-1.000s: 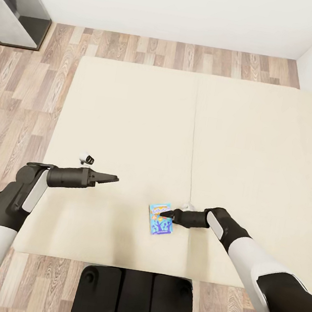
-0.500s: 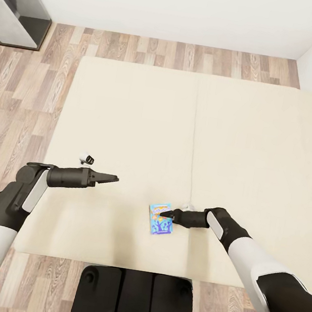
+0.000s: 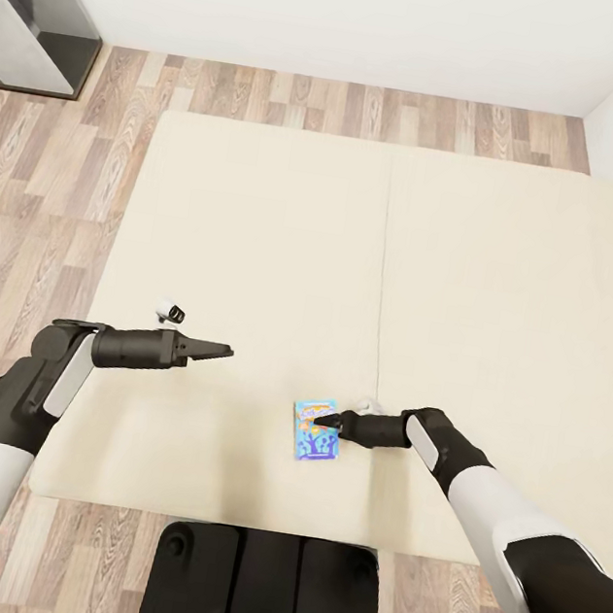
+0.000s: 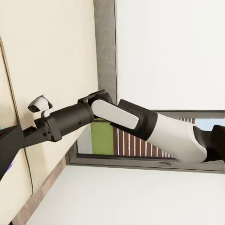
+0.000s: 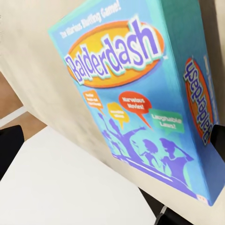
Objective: Put all the toys in the child's room - the three board games (two on the bed and one on the table), the two jigsaw puzzles on the table, and the tennis ball on the table - inside the toy box on the table in the child's room.
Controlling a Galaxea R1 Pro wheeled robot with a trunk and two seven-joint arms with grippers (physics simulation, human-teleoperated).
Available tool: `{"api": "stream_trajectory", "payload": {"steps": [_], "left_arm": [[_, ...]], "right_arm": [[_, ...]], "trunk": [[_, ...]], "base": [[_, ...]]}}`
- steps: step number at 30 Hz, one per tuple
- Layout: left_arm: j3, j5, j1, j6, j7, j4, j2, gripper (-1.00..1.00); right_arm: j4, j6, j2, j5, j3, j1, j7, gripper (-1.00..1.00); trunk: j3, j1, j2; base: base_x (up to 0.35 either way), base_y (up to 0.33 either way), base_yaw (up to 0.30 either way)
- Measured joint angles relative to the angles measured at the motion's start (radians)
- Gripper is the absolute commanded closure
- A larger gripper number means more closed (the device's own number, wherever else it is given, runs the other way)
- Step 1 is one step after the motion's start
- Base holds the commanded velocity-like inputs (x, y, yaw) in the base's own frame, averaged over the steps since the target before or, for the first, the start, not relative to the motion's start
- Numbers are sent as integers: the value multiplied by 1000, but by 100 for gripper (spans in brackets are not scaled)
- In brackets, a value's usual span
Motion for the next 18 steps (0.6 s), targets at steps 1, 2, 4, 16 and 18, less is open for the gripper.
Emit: {"api": "stream_trajectory", "payload": {"steps": [1,2,4,16,18], "left_arm": [[0,0,0,0,0,0,0,-100],[0,0,0,0,0,0,0,-100],[0,0,0,0,0,0,0,-100],[0,0,-1,0,0,0,0,-100],[-1,0,0,0,0,0,0,-100]], "right_arm": [[0,0,0,0,0,0,0,-100],[0,0,0,0,0,0,0,-100],[0,0,0,0,0,0,1,-100],[0,0,1,0,0,0,1,-100],[0,0,1,0,0,0,1,-100]], "trunk": [[0,0,0],[0,0,0],[0,0,0],[0,0,0],[0,0,0]], "base": [[0,0,0],[0,0,0],[0,0,0],[0,46,0],[0,5,0]]}}
